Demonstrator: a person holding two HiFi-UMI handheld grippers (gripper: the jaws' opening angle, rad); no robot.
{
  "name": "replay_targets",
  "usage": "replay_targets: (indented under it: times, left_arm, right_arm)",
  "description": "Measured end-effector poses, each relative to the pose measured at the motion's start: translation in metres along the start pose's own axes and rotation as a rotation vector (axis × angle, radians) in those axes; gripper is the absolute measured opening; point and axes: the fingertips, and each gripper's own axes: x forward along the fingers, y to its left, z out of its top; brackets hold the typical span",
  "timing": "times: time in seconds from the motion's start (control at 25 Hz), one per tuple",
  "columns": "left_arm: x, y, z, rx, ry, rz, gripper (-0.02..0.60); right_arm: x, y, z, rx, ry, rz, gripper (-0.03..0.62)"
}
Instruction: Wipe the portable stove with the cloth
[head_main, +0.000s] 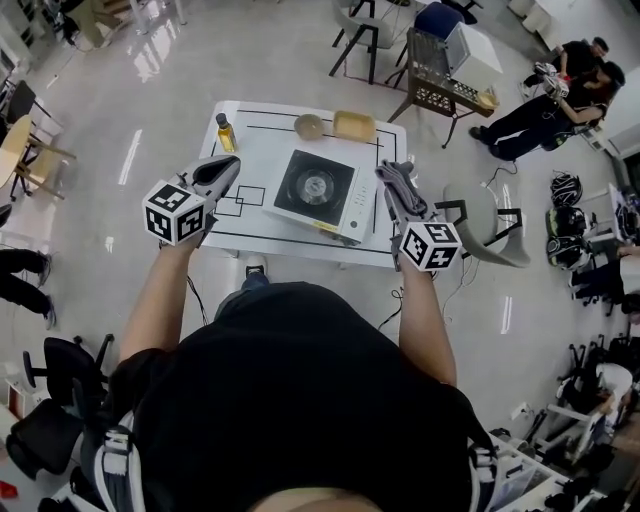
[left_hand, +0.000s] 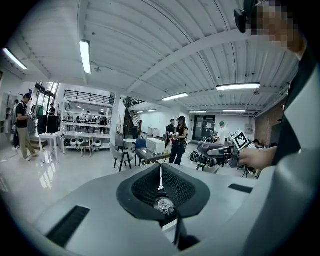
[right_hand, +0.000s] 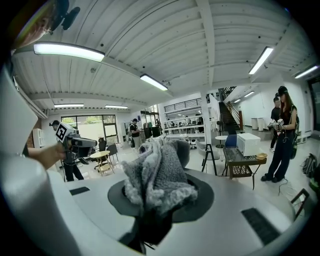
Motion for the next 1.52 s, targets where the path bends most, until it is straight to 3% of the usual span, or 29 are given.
replay_targets:
  times: [0.4, 1.08, 1.52]
  left_arm:
    - [0.042, 0.036, -0.018, -0.014, 0.044, -0.050, 0.026]
    - [0.111, 0.067, -0.116, -0.071, 0.185, -0.169, 0.026]
    - [0.132, 0.080, -0.174, -0.098, 0.238, -0.190, 0.026]
  right_arm:
    - [0.038, -0.013, -0.032, -0.015, 0.086, -0.053, 0.118]
    - [0.092, -0.006, -0.161, -0.008, 0.335, -0.060, 0.117]
    - [0.094, -0.001, -0.232, -0.011, 0.426, -0.030, 0.117]
